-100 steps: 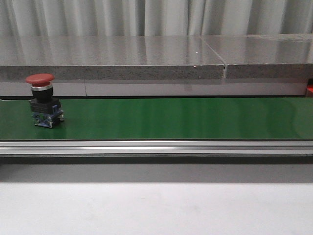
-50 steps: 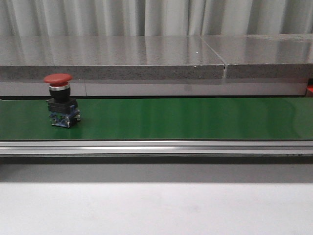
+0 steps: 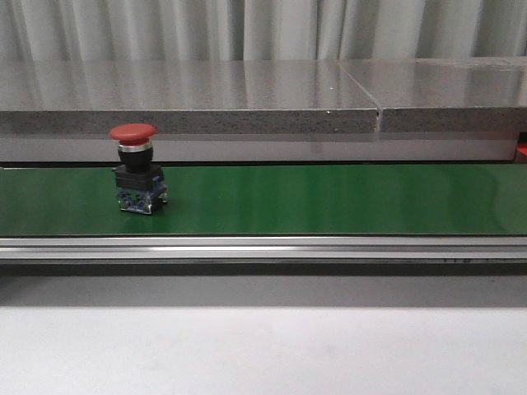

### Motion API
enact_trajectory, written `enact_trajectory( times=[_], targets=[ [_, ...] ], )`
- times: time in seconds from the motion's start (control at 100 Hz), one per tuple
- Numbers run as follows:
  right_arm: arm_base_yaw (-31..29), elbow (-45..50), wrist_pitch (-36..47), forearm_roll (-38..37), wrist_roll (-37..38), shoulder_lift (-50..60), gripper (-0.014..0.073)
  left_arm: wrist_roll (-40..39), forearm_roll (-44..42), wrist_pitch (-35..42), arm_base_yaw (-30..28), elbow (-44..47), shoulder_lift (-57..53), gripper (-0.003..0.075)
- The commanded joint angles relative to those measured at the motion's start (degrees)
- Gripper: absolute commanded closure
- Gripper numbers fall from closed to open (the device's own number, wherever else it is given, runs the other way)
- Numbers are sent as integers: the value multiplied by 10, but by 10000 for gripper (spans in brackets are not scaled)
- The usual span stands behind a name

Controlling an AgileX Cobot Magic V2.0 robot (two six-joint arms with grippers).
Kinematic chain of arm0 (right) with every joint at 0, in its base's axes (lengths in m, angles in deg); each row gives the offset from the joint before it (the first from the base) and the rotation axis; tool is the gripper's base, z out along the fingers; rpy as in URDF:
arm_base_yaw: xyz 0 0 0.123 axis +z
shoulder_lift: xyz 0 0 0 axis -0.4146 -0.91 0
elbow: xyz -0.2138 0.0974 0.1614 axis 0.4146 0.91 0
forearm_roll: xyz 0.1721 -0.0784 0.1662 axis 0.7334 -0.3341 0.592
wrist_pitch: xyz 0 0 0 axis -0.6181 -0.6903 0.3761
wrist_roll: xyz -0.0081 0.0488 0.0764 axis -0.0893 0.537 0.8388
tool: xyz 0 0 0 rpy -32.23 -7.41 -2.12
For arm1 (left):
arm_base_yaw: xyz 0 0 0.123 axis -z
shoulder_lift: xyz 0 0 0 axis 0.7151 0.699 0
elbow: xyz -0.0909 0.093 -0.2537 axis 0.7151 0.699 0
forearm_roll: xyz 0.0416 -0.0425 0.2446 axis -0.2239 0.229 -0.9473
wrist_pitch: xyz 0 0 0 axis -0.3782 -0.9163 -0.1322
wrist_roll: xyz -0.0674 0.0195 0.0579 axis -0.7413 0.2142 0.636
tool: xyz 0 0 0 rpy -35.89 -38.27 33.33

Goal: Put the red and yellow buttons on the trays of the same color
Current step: 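Set the yellow button on the conveyor and open the left gripper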

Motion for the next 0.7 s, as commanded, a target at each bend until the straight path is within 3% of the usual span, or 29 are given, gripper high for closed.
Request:
enact_trajectory(
  times=[0.0, 0.29, 0.69],
  targets=[
    [0, -14, 33, 7, -5, 8, 661, 14, -3, 13, 36, -16, -28, 739],
    [0, -14, 33, 7, -5, 8, 661, 19, -3, -25, 121, -16, -13, 739],
    [0, -14, 33, 7, -5, 8, 661, 19, 0, -70, 155, -16, 24, 735]
  ],
)
